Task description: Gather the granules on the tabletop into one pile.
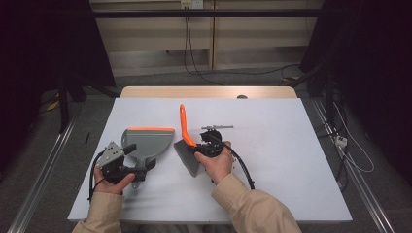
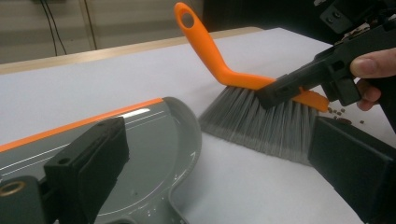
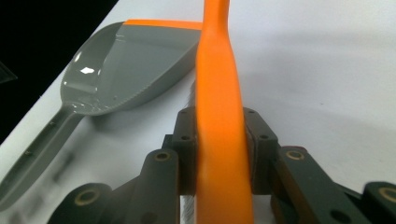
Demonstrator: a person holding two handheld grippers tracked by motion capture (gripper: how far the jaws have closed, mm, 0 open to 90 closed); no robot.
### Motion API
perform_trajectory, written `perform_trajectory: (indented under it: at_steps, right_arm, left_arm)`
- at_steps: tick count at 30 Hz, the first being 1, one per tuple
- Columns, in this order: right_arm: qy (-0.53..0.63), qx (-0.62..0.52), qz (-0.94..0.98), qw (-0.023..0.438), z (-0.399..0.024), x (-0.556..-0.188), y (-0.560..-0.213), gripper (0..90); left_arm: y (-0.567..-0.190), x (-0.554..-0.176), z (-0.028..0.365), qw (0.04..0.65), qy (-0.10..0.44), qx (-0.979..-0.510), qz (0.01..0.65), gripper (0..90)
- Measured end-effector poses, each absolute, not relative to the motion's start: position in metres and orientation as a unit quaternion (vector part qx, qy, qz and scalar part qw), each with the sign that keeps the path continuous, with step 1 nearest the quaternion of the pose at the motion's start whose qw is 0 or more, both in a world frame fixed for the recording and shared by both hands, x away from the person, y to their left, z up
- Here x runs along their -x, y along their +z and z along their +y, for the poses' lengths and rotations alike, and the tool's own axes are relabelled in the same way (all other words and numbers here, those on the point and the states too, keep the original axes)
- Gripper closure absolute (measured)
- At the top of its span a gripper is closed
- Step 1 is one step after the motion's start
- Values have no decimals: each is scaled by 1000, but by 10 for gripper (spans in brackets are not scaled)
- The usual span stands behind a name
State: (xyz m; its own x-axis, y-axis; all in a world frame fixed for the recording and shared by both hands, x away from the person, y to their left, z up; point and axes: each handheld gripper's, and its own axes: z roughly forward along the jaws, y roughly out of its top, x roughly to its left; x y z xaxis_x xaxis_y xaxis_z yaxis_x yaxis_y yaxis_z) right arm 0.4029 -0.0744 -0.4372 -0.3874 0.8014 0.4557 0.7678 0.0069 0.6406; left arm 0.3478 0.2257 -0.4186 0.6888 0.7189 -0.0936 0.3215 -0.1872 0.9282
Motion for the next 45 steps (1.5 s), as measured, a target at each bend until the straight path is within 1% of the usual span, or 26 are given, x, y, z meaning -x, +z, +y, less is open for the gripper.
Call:
perform_trajectory:
  at_steps: [5, 18, 22, 45]
  right_arm:
    - [426, -568, 704, 17, -82, -399, -435, 710]
    - [415, -595, 688, 31, -117, -385, -433, 710]
    - [410, -596, 689, 39, -124, -382, -431, 710]
    - [406, -619, 670, 51, -159, -371, -431, 709]
  left_arm:
    - [-418, -347, 225, 537, 186, -745, 350, 49]
    - [-419, -347, 221, 535, 185, -748, 346, 49]
    - [-419, -348, 220, 531, 186, -753, 342, 50]
    - [-420, -347, 217, 526, 187, -757, 339, 50]
